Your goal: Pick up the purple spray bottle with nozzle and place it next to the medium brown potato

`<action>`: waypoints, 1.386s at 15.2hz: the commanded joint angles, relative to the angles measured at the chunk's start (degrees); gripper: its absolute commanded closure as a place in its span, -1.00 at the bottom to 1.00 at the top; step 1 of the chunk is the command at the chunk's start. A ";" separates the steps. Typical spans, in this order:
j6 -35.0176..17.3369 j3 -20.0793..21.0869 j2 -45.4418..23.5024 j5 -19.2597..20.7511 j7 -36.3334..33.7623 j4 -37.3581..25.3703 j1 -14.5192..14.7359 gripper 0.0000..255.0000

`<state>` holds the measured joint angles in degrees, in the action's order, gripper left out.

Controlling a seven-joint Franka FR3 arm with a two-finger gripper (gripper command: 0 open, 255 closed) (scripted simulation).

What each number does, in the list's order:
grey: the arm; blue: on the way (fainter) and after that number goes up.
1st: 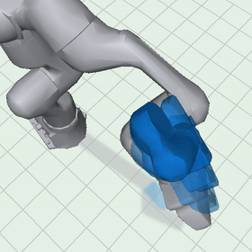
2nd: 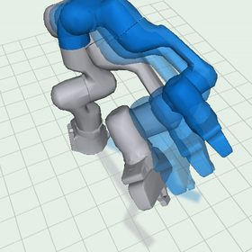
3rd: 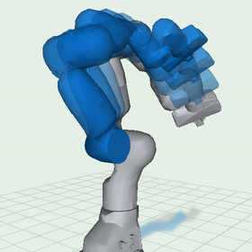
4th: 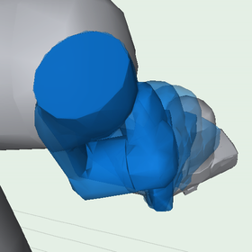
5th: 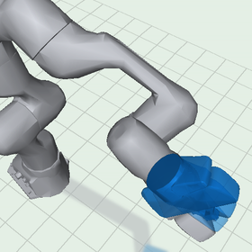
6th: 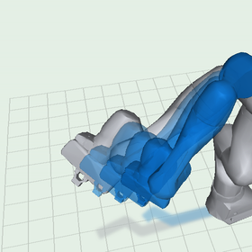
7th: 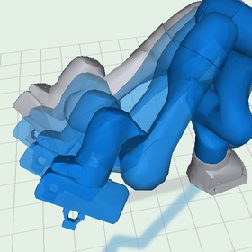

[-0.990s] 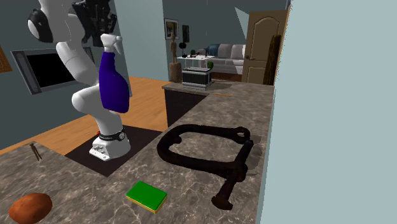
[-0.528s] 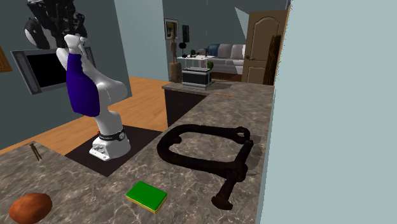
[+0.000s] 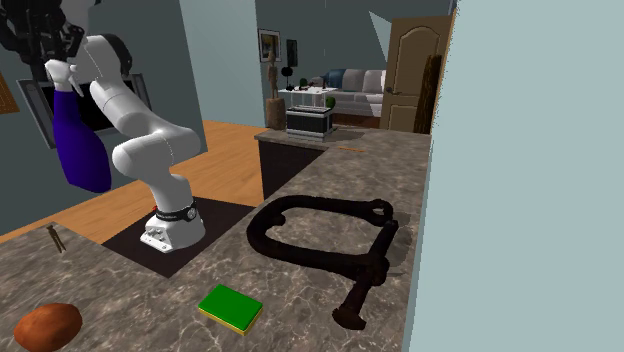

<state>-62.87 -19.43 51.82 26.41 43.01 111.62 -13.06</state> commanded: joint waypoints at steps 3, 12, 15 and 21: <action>-2.16 -0.47 2.58 0.53 -0.69 4.74 -0.34 1.00; -6.87 -1.67 7.33 1.64 -2.37 14.30 -1.07 1.00; -8.40 -2.17 8.78 2.11 -2.87 17.31 -1.33 1.00; -11.43 -3.34 11.51 3.21 -3.79 23.10 -1.92 1.00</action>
<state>-73.64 -22.51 62.93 29.41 39.42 133.67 -14.90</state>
